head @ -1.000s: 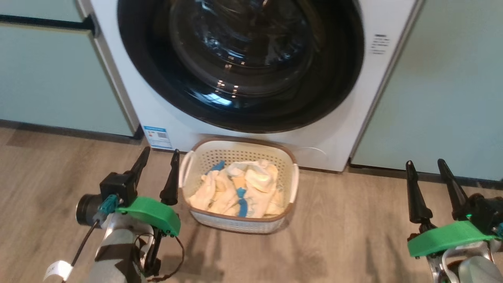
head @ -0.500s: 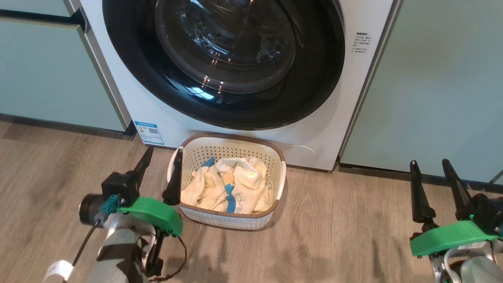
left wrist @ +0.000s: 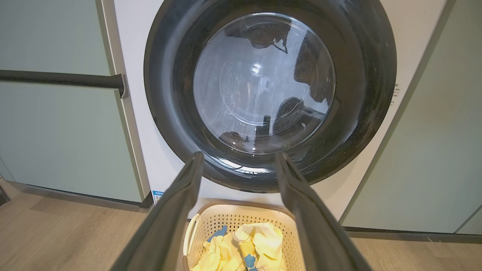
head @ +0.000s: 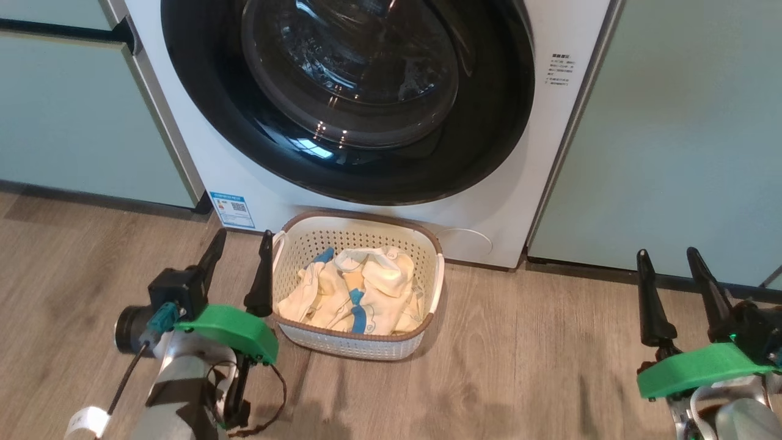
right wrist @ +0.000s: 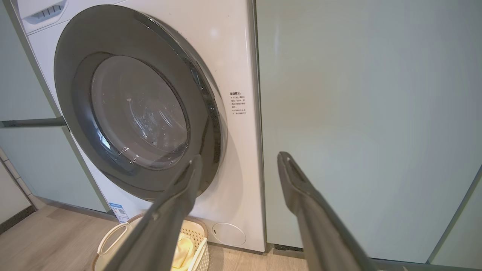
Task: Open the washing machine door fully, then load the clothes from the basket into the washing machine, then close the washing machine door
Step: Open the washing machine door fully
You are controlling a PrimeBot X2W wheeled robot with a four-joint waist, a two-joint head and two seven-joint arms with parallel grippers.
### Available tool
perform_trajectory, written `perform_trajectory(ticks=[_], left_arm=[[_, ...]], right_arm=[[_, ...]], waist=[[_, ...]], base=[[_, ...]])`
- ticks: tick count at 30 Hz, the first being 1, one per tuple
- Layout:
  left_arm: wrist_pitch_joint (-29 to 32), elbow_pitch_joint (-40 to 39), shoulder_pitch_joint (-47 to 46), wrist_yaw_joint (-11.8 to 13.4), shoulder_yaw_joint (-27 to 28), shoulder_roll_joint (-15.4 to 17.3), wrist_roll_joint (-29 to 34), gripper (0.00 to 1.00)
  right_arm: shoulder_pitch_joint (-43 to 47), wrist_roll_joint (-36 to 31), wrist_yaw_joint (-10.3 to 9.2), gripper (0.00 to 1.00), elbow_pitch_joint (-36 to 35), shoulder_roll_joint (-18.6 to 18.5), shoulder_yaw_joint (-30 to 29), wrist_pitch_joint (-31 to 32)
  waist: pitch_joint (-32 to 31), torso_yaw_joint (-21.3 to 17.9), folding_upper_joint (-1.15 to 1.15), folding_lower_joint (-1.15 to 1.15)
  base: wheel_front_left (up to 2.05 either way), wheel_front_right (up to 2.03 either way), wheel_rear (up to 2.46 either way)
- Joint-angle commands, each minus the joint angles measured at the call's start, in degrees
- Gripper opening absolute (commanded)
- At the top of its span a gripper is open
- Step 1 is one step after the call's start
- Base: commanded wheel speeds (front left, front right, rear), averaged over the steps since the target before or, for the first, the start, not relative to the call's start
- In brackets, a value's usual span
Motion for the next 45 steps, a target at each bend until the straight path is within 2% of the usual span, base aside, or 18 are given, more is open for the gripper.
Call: perform_trajectory(ticks=[1, 17, 18, 20, 21, 26, 35, 41, 45], left_arm=[[-0.36, -1.67, -2.8, 0.36, 1.93, 1.17, -0.11, 1.0], [-0.36, -0.69, -3.18, 0.37, 1.95, 1.17, -0.3, 1.0], [-0.36, -0.68, -3.19, 0.38, 1.93, 1.17, -0.32, 1.0], [-0.36, -0.67, -3.17, 0.41, 1.87, 1.17, -0.32, 1.0], [-0.36, -0.69, -3.16, 0.41, 1.84, 1.17, -0.3, 1.0], [-0.36, -0.67, -3.45, 0.39, 1.22, 1.17, -0.36, 1.0], [-0.36, -1.13, -5.42, 0.93, -0.9, 1.17, -1.17, 1.0], [-0.36, -1.32, -6.64, 1.32, -2.12, 1.17, -1.98, 1.0], [-0.36, -1.39, -7.22, 1.49, -2.9, 1.17, -2.35, 1.0]], right_arm=[[-2.67, 0.19, -0.05, 1.0, -2.02, -0.56, 1.15, -0.61], [-2.83, 0.18, -0.05, 1.0, -2.31, -0.56, 1.14, -0.61], [-2.97, 0.73, -0.05, 0.67, -2.23, -0.56, 1.29, -0.61], [-3.38, 3.0, -0.05, 0.13, -1.75, -0.56, 1.57, -0.61], [-3.7, 4.86, -0.05, 0.0, -1.68, -0.56, 1.56, -0.61], [-5.97, 19.4, -0.05, 0.0, 1.07, -0.56, 0.17, -0.61], [-16.5, 45.87, -0.05, 0.0, 10.53, -0.7, 0.92, -0.61], [-23.17, 64.46, -0.05, 0.0, 13.33, -5.0, 3.92, 3.35], [-26.19, 70.59, -0.05, 0.0, 13.88, -7.2, 4.02, 6.42]], waist=[[-0.04, -0.06, 0.0, 0.0], [0.38, -0.06, 0.0, 0.0], [0.45, -0.05, 0.0, 0.0], [0.62, -0.04, 0.0, 0.0], [0.72, -0.04, 0.0, 0.0], [1.76, 0.16, 0.0, 0.0], [6.64, 1.51, 0.0, 0.0], [9.23, 3.16, 0.0, 0.0], [10.3, 4.22, 0.0, 0.0]], base=[[0.0, 0.0, 0.0], [0.0, 0.0, 0.0], [0.0, 0.0, 0.0], [0.0, 0.0, 0.0], [0.0, 0.0, 0.0], [0.0, 0.0, 0.0], [0.0, 0.0, 0.0], [0.0, 0.0, 0.0], [0.0, 0.0, 0.0]])
